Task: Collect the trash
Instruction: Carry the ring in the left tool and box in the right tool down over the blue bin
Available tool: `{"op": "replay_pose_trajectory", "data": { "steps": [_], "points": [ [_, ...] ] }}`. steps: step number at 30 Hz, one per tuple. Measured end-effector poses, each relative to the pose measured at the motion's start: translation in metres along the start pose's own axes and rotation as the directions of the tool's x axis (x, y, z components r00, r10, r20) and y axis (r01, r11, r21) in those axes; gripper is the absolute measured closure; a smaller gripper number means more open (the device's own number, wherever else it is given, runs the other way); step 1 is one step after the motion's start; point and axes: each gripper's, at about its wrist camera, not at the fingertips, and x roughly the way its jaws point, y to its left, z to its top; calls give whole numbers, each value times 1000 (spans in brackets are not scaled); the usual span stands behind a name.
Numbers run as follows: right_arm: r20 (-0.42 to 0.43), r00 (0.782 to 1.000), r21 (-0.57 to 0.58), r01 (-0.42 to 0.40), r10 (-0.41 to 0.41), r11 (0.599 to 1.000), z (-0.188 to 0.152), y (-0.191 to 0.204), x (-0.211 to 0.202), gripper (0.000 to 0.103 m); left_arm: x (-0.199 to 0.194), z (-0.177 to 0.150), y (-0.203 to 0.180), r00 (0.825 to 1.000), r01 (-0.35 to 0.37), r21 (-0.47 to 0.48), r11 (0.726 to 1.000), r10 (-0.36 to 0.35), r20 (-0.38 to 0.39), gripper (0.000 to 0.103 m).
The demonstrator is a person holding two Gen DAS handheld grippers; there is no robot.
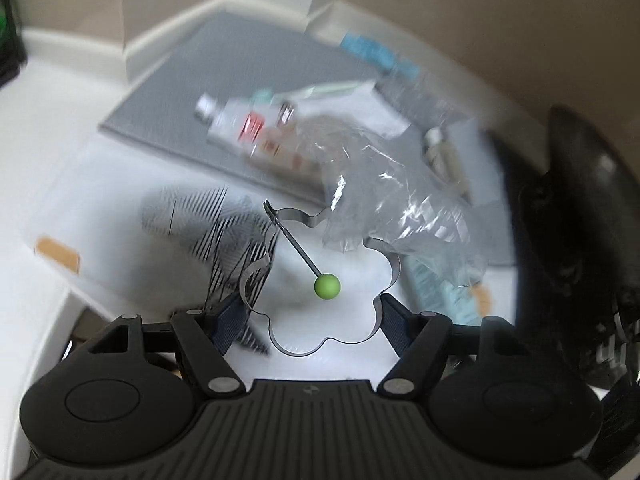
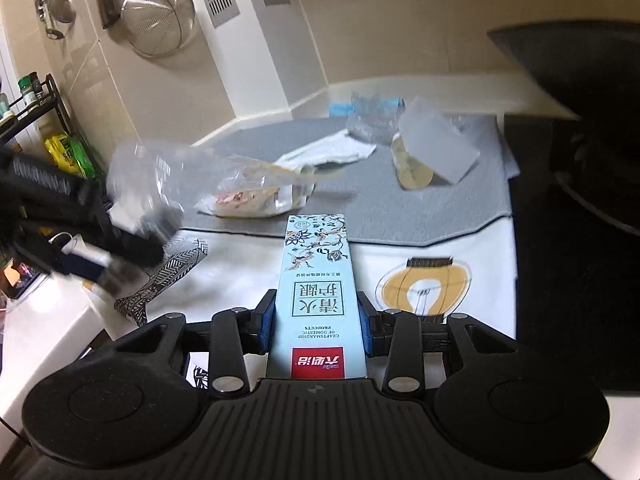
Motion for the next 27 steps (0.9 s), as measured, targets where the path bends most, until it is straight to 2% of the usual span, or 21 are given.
{"op": "replay_pose_trajectory", "data": {
  "steps": [1, 3, 5, 8, 11, 14, 17, 18, 21, 23, 25, 27],
  "points": [
    [2, 1000, 3, 0, 0, 1000, 0, 0, -2, 61, -7, 6, -1, 999, -18, 7, 1000, 18, 42, 26],
    [3, 1000, 5, 1, -1, 1000, 0, 0, -4, 61, -6, 23, -3, 986, -136, -12, 991, 136, 97, 26],
    [1, 1000, 6, -4, 4, 1000, -2, 0, -7, 61, 9, 27, 2, 976, -212, -25, 977, 213, 42, 26],
    [-2, 1000, 0, -13, 13, 1000, -5, -1, -11, 61, 31, 5, 6, 972, -224, 25, 974, 225, -63, 26],
    [3, 1000, -3, -12, 12, 1000, -6, 0, -14, 61, 31, -22, 6, 979, -178, 72, 981, 184, -86, 26],
    [16, 1000, 3, -17, 17, 1000, -5, 0, -17, 61, 13, -40, 9, 990, -120, 65, 991, 125, -66, 26],
    [34, 999, 9, -26, 25, 1000, -4, 1, -19, 61, -13, -47, 11, 997, -82, 55, 995, 81, 7, 26],
    [38, 999, 12, -27, 27, 1000, -2, 3, -18, 61, -21, -40, 11, 997, -67, 43, 997, 66, 37, 26],
    [46, 999, 18, -29, 28, 999, 3, 8, -14, 61, -40, 9, 9, 990, -72, -70, 995, 80, 113, 26],
    [46, 998, 17, -31, 30, 999, 4, 12, -12, 61, -54, 36, -4, 981, -74, -51, 996, 82, 178, 26],
    [37, 999, 19, -41, 40, 999, 1, 14, -13, 61, -63, 50, -15, 973, -65, -26, 998, 69, 222, 26],
    [30, 999, 19, -42, 41, 999, -2, 13, -14, 61, -60, 48, -29, 963, -131, 21, 991, 123, 238, 26]
  ]
}}
